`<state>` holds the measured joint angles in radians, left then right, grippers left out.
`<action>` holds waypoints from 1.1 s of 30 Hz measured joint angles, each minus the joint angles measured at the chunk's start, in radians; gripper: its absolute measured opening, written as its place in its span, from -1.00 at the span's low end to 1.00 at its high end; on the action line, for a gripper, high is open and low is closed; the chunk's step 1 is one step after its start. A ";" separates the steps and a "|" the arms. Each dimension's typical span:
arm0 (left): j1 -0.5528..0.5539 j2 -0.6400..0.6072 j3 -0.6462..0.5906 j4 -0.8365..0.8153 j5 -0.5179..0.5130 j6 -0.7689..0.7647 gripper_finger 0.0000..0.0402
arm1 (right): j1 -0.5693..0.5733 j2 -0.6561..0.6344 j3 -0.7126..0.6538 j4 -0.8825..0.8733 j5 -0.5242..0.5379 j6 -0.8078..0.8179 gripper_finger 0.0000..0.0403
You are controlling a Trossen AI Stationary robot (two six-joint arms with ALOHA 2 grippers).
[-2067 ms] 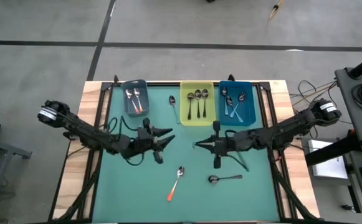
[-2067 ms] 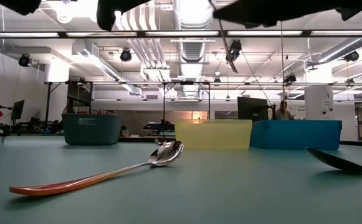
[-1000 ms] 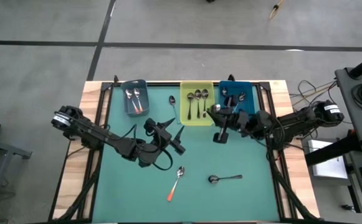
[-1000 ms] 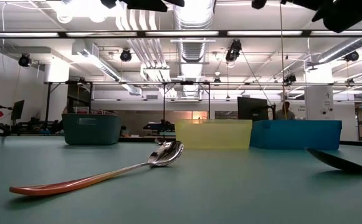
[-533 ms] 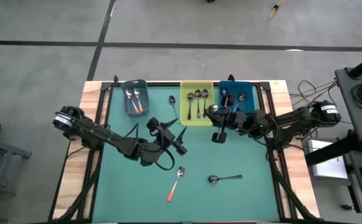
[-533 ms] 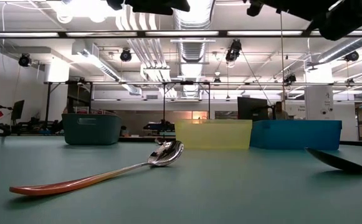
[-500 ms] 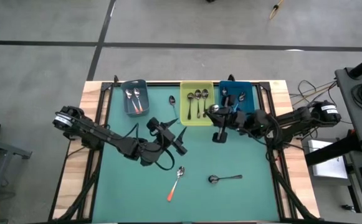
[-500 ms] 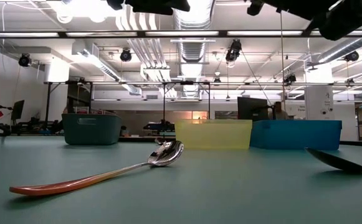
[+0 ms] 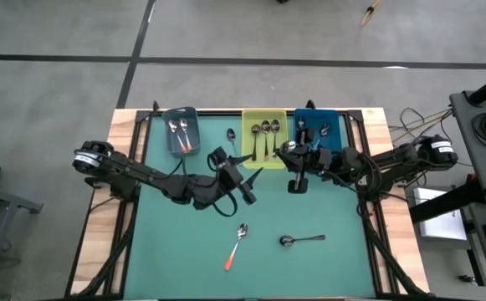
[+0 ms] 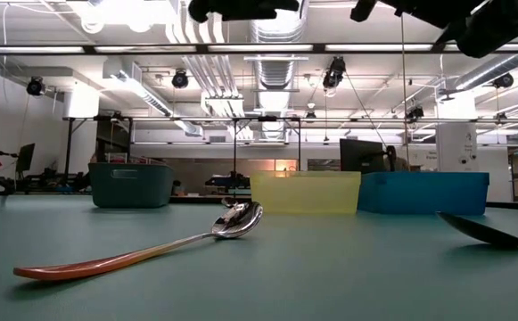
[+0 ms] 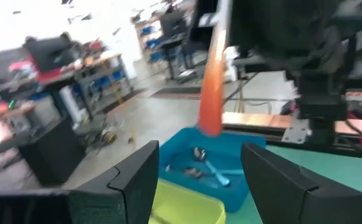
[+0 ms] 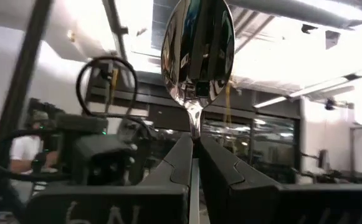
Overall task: Sort silverware by color (type)
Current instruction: Put the orange spoon into the green bin
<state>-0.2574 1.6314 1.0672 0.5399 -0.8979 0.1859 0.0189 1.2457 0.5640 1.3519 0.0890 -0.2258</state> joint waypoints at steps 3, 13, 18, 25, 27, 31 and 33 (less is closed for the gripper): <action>0.004 0.000 0.000 0.073 0.027 0.099 0.04 | 0.000 0.000 0.000 -0.011 0.086 -0.044 -0.96; 0.073 0.017 0.000 0.142 0.145 0.183 0.04 | 0.000 0.056 0.027 -0.007 0.120 -0.088 -0.96; 0.087 0.047 0.001 0.191 0.143 0.207 0.04 | 0.000 0.127 0.065 0.002 0.121 -0.089 -0.96; 0.087 0.079 0.032 0.188 -0.028 0.267 0.03 | 0.000 0.213 0.119 0.015 0.121 -0.090 -0.96; 0.087 0.084 0.034 0.186 -0.053 0.280 0.01 | 0.000 0.231 0.129 0.016 0.121 -0.092 -0.96; 0.083 0.085 0.034 0.185 -0.064 0.286 -0.14 | 0.000 0.257 0.147 0.014 0.135 -0.110 -0.96; 0.081 0.085 0.034 0.185 -0.085 0.298 -0.25 | 0.000 0.262 0.150 0.014 0.156 -0.132 -0.96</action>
<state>-0.1767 1.7161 1.1011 0.7247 -0.9825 0.4843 0.0193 1.5074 0.7139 1.3662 0.2453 -0.3583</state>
